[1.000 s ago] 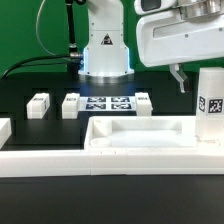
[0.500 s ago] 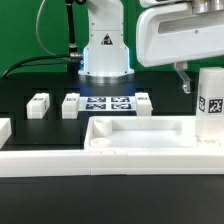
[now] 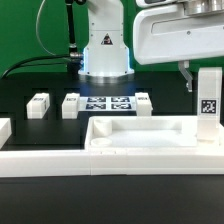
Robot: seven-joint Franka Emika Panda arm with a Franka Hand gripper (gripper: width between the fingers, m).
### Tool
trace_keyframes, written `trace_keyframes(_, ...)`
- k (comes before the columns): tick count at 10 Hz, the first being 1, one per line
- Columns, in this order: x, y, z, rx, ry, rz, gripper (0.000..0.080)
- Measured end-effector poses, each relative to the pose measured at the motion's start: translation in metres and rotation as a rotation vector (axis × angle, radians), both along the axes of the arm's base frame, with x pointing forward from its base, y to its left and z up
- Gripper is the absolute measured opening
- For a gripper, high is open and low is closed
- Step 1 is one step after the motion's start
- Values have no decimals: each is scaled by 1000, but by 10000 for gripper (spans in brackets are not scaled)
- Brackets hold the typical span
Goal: Assemble desk
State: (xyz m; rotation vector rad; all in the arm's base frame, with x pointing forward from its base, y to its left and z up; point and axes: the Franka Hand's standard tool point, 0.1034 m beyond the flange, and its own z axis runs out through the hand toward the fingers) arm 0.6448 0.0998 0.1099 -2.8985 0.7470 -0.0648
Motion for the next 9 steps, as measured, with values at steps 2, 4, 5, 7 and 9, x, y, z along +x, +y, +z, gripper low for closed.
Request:
trace_keyframes(2, 1, -5, 0, 68, 50, -337, 294)
trace_keyframes(4, -2, 1, -1, 150, 144, -716, 294)
trace_keyframes(5, -1, 4, -2, 184, 177, -859, 294)
trace_keyframes(7, -2, 8, -2, 190, 198, -955, 294)
trace_keyframes(9, -2, 8, -2, 188, 190, -916, 294)
